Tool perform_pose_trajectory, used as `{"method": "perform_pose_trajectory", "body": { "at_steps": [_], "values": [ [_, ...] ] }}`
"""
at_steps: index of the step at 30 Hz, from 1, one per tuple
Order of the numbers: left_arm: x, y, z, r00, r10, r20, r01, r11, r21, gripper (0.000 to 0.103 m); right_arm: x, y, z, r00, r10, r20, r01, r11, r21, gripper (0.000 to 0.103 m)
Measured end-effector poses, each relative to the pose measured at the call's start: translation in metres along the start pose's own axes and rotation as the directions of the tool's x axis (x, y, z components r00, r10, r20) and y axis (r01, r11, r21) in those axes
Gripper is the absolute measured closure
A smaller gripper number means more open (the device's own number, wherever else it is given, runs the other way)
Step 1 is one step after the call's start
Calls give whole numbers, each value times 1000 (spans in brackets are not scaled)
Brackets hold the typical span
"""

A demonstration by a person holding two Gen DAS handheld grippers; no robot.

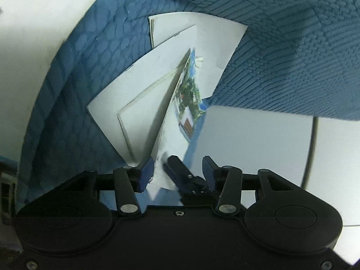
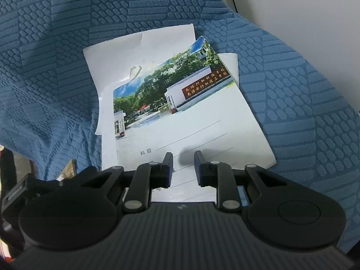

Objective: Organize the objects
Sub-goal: 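Close the left gripper on the edge of the papers, then lift the papers with the left gripper while the right gripper pinches them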

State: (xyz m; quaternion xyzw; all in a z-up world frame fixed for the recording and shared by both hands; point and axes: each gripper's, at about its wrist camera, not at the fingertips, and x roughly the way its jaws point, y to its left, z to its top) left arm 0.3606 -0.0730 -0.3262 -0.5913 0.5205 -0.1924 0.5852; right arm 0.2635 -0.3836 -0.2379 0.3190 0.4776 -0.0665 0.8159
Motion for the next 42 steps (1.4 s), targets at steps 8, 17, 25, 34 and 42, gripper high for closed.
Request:
{"method": "perform_pose_trajectory", "body": {
  "at_steps": [8,17,25,34,42],
  "values": [
    [12,-8,-6,999,48,-20,-47,997,60,73,1,-2,-4,1000,30,-8,-30,998,56,80],
    [29,-10,-17,983,182,6,-181,977,111,101,2,-12,-9,994,105,-26,-99,981,168,79],
    [28,-26,-28,992,125,4,-124,982,140,103,-23,-29,-31,970,242,16,-233,910,342,76],
    [21,-30,-30,999,48,-18,-46,994,99,103,-28,-60,-47,958,275,77,-269,783,560,64],
    [25,-40,-28,999,50,-9,-49,993,112,103,-27,-64,-35,972,196,127,-233,781,579,81]
  ]
}}
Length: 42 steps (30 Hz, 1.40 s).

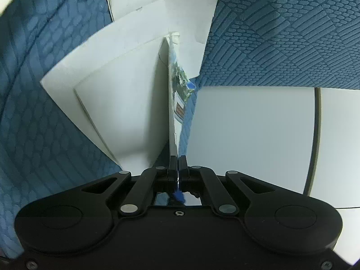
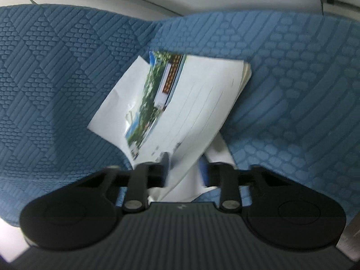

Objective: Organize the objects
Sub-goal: 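Lift the papers with the left gripper while the right gripper pinches them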

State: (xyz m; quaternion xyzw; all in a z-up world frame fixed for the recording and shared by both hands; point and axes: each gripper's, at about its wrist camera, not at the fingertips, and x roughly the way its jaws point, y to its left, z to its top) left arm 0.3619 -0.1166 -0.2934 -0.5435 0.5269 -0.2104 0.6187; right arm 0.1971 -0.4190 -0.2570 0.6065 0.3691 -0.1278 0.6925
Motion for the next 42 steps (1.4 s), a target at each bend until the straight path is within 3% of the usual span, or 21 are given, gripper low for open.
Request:
{"method": "perform_pose_trajectory", "body": {
  "at_steps": [3,11,15,19,22,26,31,33,40,41,42],
  "values": [
    [-4,-1,1,1000,24,18,-24,1000,3,101,-3,3,-1,1000,22,6,-22,999,-24,90],
    [-4,4,4,999,31,25,-30,999,-23,71,-5,12,-5,997,75,-21,-76,993,-86,97],
    [-2,6,4,999,26,31,-25,999,-33,72,-3,14,-16,996,79,-47,-83,992,-94,97],
    [-3,9,4,999,24,42,-22,999,-48,91,-2,12,-19,995,89,-55,-93,993,-72,96],
    [-4,9,4,999,15,43,-13,999,-46,99,-2,11,-17,992,110,-64,-114,992,-50,94],
    [-7,9,3,999,13,44,-11,999,-41,101,2,7,-15,991,102,-81,-104,994,-18,89],
    [-14,5,4,999,-15,49,17,999,-41,101,10,4,-11,988,110,-111,-110,994,8,70],
    [-18,5,5,998,-22,51,24,999,-42,101,9,3,-8,992,95,-89,-94,995,11,68],
    [-32,3,7,997,-49,65,52,998,-45,101,0,-6,6,999,32,17,-33,998,50,71],
    [-35,3,7,996,-51,67,54,998,-44,101,-1,-6,7,999,32,25,-33,999,41,73],
    [-37,2,7,996,-50,72,53,998,-40,101,-1,-4,7,999,38,29,-39,999,30,87]
  ]
}}
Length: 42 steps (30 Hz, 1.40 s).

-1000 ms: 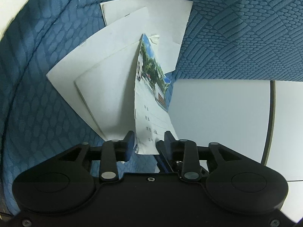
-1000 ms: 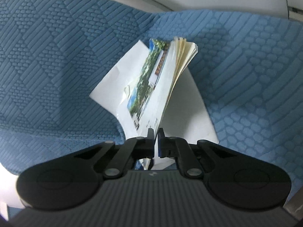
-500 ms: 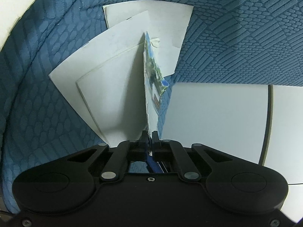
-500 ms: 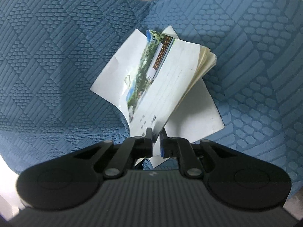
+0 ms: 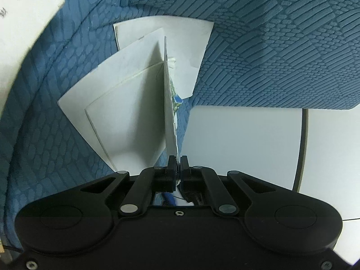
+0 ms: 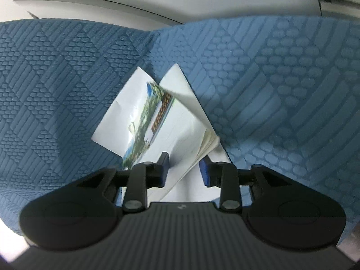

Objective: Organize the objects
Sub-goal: 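Lift the papers with the left gripper while the right gripper pinches them, then carry the held photo-printed papers over the book stack with both grippers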

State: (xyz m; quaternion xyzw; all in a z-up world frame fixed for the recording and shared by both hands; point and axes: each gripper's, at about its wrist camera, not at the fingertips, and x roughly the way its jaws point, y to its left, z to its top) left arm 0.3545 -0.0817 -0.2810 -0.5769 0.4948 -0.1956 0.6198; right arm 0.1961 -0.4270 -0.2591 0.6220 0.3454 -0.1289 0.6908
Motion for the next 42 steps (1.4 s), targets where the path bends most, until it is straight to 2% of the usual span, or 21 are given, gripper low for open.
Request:
{"method": "perform_pose_trajectory", "body": {
  "at_steps": [4,13,23,32,42],
  "values": [
    [-13,-3,1,1000,-14,6,14,1000,3,101,-7,17,-3,999,38,2,-38,993,-111,91],
    [-49,-15,-5,998,-56,9,56,998,39,100,-36,40,-16,994,95,-55,-104,975,-194,93],
    [-93,-26,-15,991,-130,25,127,989,80,100,-58,78,-40,990,125,-67,-139,945,-296,93],
    [-146,-38,-24,977,-205,60,195,971,139,100,-78,112,-69,983,154,-100,-181,907,-380,93],
    [-208,-45,-35,954,-257,156,222,952,212,99,-82,152,-106,973,165,-160,-222,857,-464,93]
  ]
}}
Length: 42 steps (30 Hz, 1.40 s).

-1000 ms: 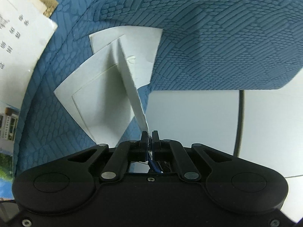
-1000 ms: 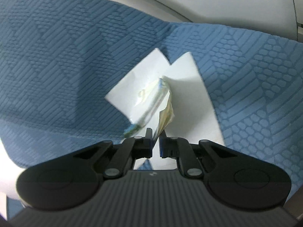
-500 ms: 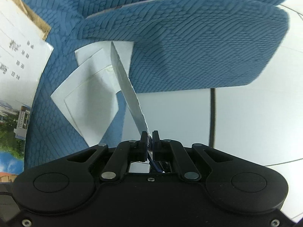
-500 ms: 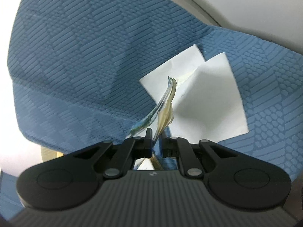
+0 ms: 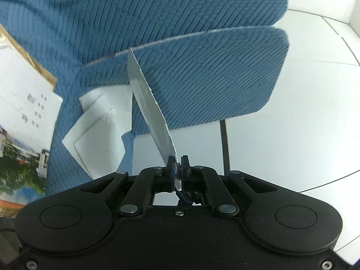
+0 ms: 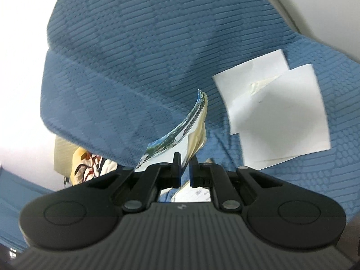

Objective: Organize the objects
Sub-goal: 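Carry the held photo-printed papers over the book stack with both grippers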

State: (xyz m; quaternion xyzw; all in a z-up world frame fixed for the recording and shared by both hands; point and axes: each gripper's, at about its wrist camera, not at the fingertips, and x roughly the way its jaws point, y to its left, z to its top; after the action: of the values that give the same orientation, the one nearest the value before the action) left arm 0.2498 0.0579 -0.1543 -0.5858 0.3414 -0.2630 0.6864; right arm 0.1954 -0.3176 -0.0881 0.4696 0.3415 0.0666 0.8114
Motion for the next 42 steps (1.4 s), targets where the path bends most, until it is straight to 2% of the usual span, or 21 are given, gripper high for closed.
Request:
{"method": "perform_pose_trajectory", "body": {
  "at_steps": [10,21,32,42],
  "values": [
    [-48,3,3,996,34,84,-37,999,31,99,24,31,-15,999,24,-47,-28,997,-76,93],
    [-76,19,0,983,108,148,-114,993,30,99,58,29,-39,990,30,-137,-44,994,-99,93],
    [-94,48,-5,954,241,178,-243,970,-9,99,89,22,-73,978,-24,-209,-17,981,-191,93],
    [-92,60,-7,918,362,162,-365,931,-12,98,103,5,-98,967,-81,-240,23,972,-234,93]
  ]
}}
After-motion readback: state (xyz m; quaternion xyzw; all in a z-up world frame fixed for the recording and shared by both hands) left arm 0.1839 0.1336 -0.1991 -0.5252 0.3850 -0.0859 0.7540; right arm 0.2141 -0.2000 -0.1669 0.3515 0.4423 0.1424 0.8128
